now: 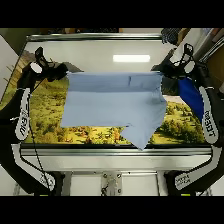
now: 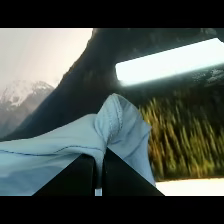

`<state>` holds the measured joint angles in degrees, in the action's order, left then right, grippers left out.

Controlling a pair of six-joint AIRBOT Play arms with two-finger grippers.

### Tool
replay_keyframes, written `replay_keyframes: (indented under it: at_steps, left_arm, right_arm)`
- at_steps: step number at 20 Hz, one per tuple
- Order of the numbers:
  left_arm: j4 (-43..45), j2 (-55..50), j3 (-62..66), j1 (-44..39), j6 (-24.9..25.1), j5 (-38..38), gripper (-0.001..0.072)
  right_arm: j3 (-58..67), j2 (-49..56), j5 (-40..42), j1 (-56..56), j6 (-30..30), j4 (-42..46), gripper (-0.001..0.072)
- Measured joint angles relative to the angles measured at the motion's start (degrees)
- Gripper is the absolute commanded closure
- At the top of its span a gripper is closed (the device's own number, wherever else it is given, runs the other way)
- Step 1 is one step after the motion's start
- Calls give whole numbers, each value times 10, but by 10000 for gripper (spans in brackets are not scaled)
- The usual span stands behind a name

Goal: Fold the clothes and pants, and hang the long-sleeved shirts on hangers.

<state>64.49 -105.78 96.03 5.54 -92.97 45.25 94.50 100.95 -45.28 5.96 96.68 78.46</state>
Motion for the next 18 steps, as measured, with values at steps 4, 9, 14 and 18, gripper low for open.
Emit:
replay_keyframes:
  at_steps: [4, 9, 14, 18]
  left_arm:
    - [2, 22, -79, 3, 0, 0, 700]
    - [6, 42, -161, 5, 0, -5, 700]
    - [6, 46, -186, 5, 0, 5, 686]
    - [6, 53, -189, 6, 0, 18, 99]
  right_arm:
    - [-71, -38, -13, -4, -1, 20, 697]
    - [-177, -75, -24, -19, -1, 31, 696]
    - [-229, -82, -34, -30, -1, 32, 683]
    - [-238, -86, -47, -31, -1, 34, 60]
